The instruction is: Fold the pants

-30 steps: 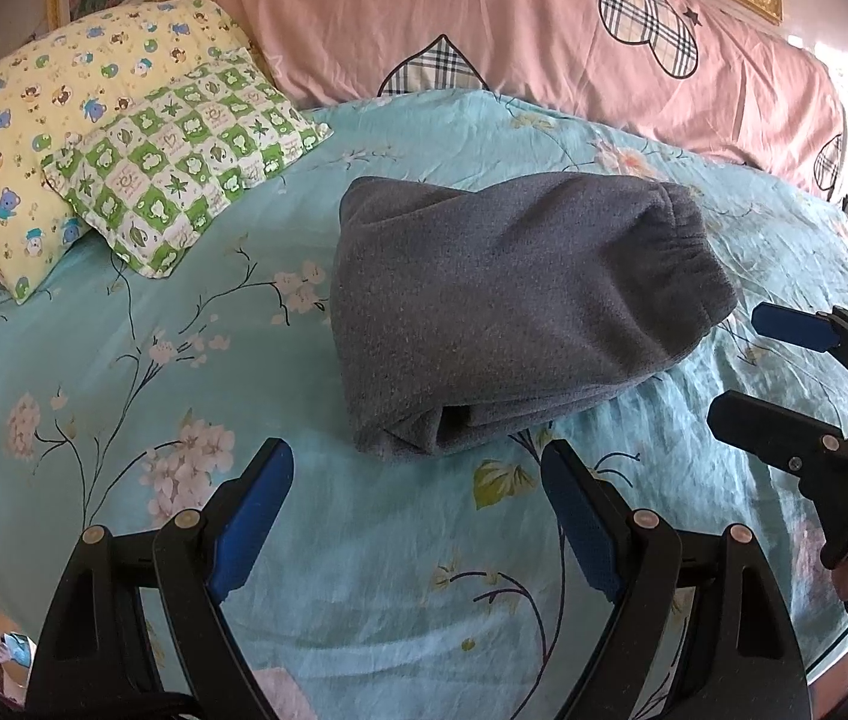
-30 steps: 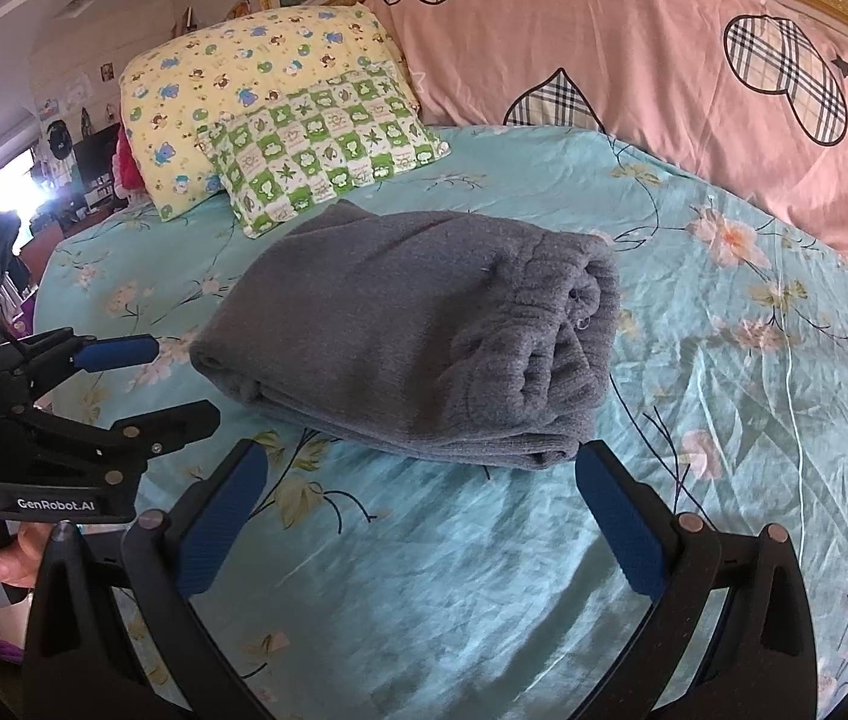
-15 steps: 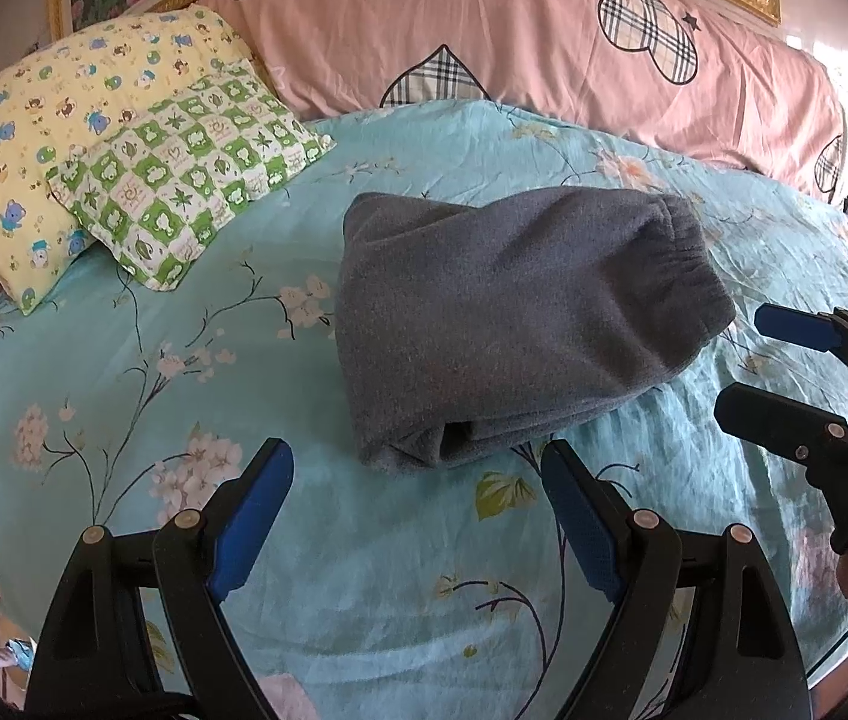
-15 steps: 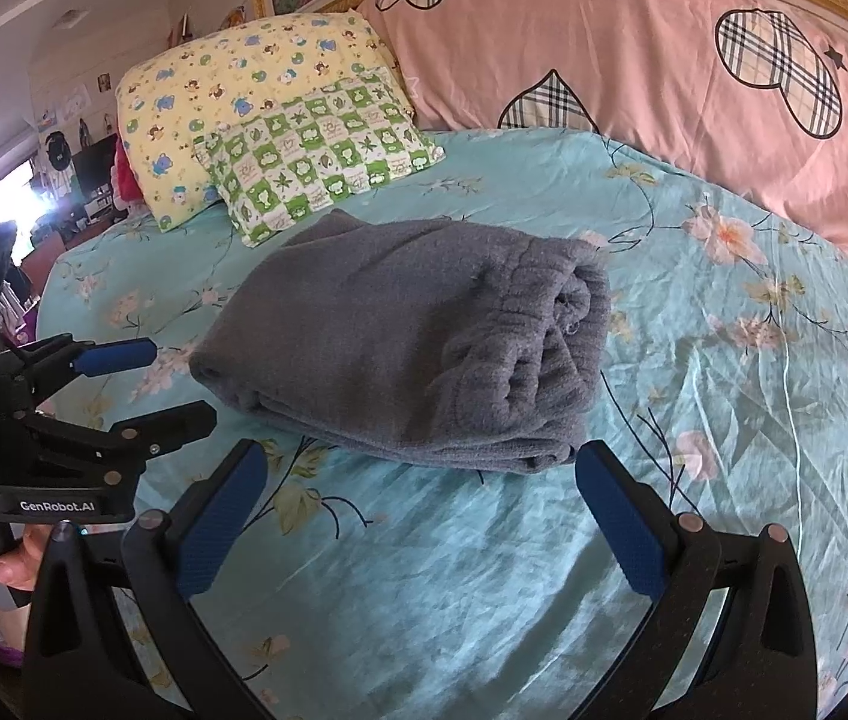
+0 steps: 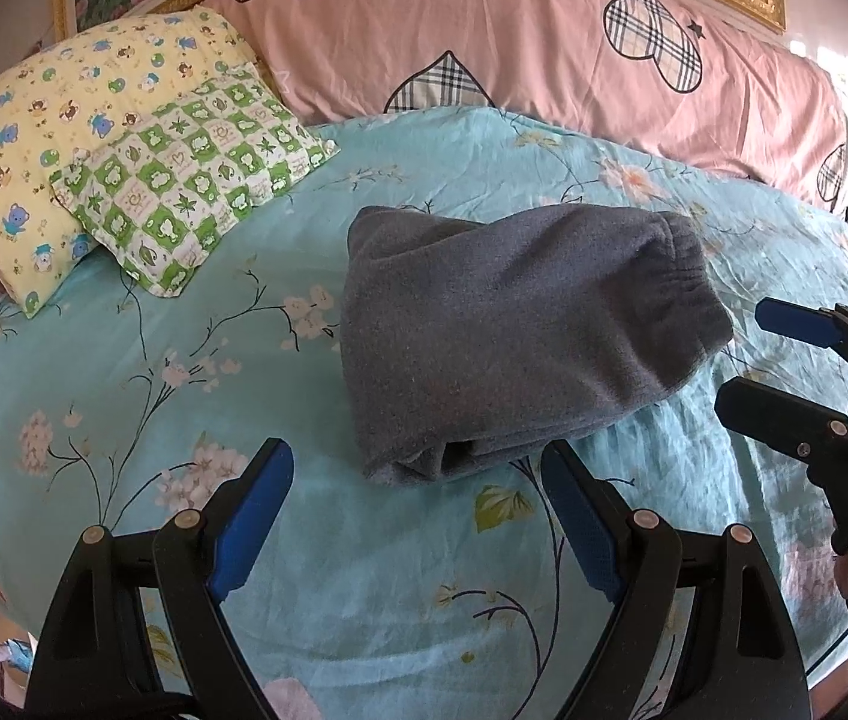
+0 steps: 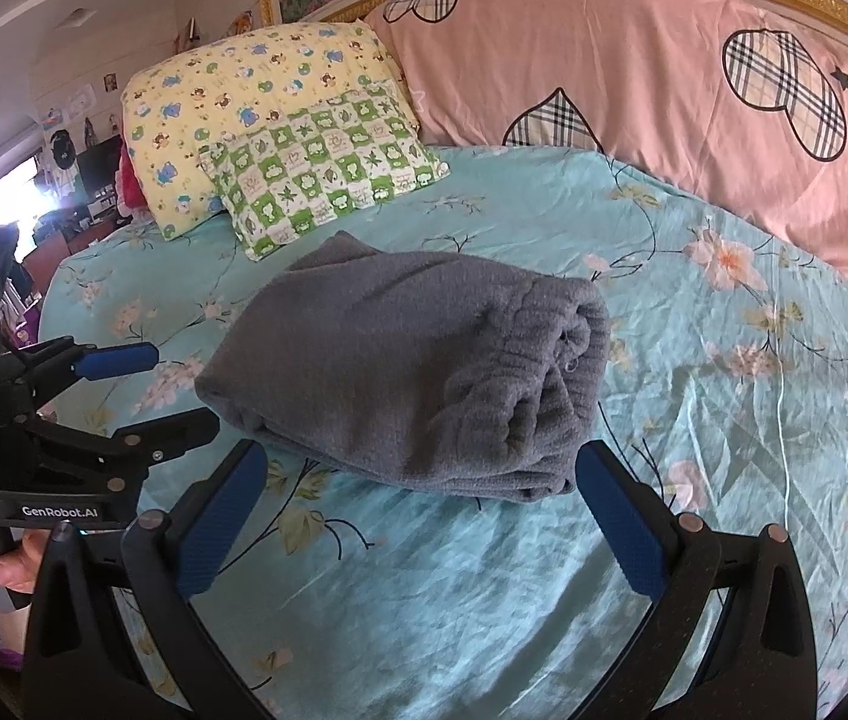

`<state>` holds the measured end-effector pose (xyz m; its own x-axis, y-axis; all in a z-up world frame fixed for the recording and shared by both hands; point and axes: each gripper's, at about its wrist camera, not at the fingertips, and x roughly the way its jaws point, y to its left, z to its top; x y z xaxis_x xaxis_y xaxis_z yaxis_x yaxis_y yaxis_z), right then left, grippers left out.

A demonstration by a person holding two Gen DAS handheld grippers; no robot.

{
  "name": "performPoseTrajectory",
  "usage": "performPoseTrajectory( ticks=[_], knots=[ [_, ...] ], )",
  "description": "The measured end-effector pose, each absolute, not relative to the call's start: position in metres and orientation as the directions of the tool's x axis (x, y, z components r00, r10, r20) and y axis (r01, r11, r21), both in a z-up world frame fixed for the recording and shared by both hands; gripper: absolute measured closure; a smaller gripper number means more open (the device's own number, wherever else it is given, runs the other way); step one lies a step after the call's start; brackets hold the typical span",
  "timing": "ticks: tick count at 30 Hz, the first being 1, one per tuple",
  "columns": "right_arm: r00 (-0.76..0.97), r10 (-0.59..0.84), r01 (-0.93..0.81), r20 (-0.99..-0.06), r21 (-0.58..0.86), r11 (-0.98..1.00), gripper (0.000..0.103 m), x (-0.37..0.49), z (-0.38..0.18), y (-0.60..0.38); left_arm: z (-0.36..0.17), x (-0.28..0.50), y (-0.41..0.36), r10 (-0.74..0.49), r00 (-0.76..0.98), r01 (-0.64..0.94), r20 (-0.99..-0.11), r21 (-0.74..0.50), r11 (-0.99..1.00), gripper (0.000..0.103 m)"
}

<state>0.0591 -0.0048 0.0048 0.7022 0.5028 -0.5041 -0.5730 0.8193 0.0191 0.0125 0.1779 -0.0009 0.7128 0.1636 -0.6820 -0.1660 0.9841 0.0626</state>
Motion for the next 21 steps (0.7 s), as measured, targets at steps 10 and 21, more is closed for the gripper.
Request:
performPoseTrajectory(
  ticks=[10, 21],
  knots=[
    [0.705, 0.496, -0.569, -0.507, 0.013, 0.822, 0.001, 0.060, 0.006, -0.006, 0.002, 0.018, 0.186, 0.151, 0.711, -0.189, -0.687, 0.020, 0.982, 0.017],
    [0.707, 0.496, -0.563, -0.505, 0.023, 0.826, 0.000, 0.061, 0.006, -0.010, 0.005, 0.022, 0.188, 0.158, 0.711, -0.198, -0.685, 0.020, 0.980, 0.017]
  ],
)
